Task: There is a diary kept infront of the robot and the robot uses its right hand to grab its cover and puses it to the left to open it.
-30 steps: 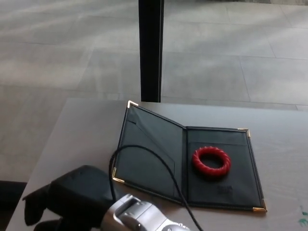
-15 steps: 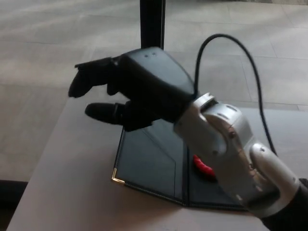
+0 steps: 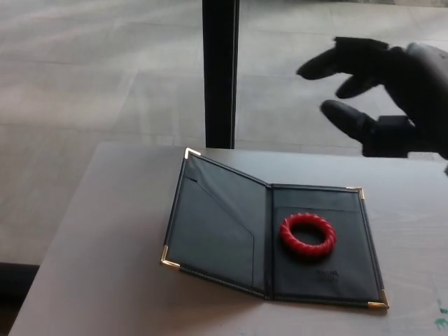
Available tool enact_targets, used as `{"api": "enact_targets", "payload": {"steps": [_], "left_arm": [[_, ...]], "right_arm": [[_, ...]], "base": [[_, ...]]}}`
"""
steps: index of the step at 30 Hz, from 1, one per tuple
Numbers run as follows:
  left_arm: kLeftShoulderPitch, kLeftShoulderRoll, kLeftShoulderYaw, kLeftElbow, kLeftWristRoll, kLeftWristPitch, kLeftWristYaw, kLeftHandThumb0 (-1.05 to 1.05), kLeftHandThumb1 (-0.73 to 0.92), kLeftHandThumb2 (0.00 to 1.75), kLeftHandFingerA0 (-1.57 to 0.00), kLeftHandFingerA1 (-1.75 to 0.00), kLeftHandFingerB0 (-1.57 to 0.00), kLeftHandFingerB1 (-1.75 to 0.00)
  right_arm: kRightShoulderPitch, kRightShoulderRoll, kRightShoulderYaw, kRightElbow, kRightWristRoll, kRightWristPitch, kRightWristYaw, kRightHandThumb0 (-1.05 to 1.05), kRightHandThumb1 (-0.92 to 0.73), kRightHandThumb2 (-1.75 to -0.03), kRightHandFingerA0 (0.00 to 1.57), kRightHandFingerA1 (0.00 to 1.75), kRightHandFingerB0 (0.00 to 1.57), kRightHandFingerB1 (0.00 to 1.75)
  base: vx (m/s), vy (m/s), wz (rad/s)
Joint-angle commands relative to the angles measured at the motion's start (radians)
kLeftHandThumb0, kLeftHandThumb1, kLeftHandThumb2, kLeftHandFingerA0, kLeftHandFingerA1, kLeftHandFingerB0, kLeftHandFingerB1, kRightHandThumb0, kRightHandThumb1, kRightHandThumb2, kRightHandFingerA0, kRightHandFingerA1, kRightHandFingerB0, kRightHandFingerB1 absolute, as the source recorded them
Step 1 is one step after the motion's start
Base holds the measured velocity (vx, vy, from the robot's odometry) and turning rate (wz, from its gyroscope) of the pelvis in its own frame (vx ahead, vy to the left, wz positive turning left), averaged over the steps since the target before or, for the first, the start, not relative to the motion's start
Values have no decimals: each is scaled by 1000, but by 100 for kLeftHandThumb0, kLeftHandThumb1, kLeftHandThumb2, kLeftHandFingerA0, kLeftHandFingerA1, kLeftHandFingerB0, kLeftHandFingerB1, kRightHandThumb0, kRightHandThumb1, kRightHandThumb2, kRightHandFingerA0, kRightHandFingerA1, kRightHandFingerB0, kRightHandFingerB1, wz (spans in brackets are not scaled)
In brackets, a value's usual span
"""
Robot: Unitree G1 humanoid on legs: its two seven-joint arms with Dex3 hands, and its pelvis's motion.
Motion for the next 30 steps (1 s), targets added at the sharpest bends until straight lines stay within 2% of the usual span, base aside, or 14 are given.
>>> {"api": "enact_targets", "payload": {"steps": [1,3,4,12,13,14,16,17,18,19,20,22,23,30], "left_arm": [[37,31,35,-3,-7,11,44,-89,87,114,-45,-95,-41,-84],[38,35,31,0,-1,7,44,-88,87,113,-47,-95,-41,-84],[37,36,40,0,-9,7,42,-83,92,98,-40,-112,-34,-93],[43,37,33,-14,2,10,51,-84,92,100,-40,-114,-33,-89],[44,37,35,-12,0,9,51,-84,92,100,-40,-111,-34,-89],[44,36,41,-10,-5,7,51,-84,92,100,-40,-111,-35,-89],[46,36,48,-5,-10,0,49,-84,92,99,-42,-114,-35,-88],[47,37,50,-4,-10,0,49,-84,92,99,-41,-114,-33,-88],[46,37,52,-2,-12,1,46,-84,92,99,-41,-114,-33,-88],[46,37,59,0,-18,0,45,-84,92,99,-40,-113,-33,-88],[47,35,63,0,-21,-3,46,-84,92,99,-40,-113,-33,-88],[45,36,66,5,-22,-1,45,-84,92,98,-42,-117,-33,-90],[43,37,67,10,-21,-1,40,-84,92,98,-41,-116,-32,-87],[65,20,79,-4,-27,-12,45,-84,92,100,-43,-118,-37,-95]], "right_arm": [[387,-107,-575,147,285,-143,-14,-44,-74,-62,76,58,61,49],[444,-120,-693,280,329,-210,-52,-47,-73,-62,79,61,63,51],[453,-117,-730,313,351,-203,-57,-50,-72,-61,80,65,65,50],[561,-163,-929,699,431,-382,-161,-63,-74,-62,85,80,73,52],[565,-166,-940,731,429,-387,-181,-69,-56,-93,84,84,68,64],[572,-170,-955,777,437,-410,-193,-65,-74,-62,86,83,72,57],[584,-153,-995,812,473,-395,-194,-57,-59,-106,86,90,67,72],[594,-148,-1010,847,483,-404,-203,-70,-76,-63,88,90,66,64],[606,-147,-1026,894,491,-420,-213,-70,-76,-63,88,90,66,64],[607,-142,-1033,908,494,-422,-221,-74,-56,-94,85,90,62,70],[617,-137,-1042,934,489,-428,-247,-63,-60,-107,85,91,66,74],[618,-142,-1053,1004,483,-439,-289,-62,-60,-107,87,95,67,76],[614,-145,-1061,1052,492,-465,-297,-71,-75,-63,84,101,69,74],[616,-147,-1086,1172,471,-411,-390,-77,-82,-65,81,106,59,87]], "base": [[0,0,0],[0,0,0],[0,0,0],[0,0,0],[0,0,0],[0,0,0],[0,0,0],[0,0,0],[0,0,0],[0,0,0],[0,0,0],[0,0,0],[0,0,0],[0,0,0]]}}
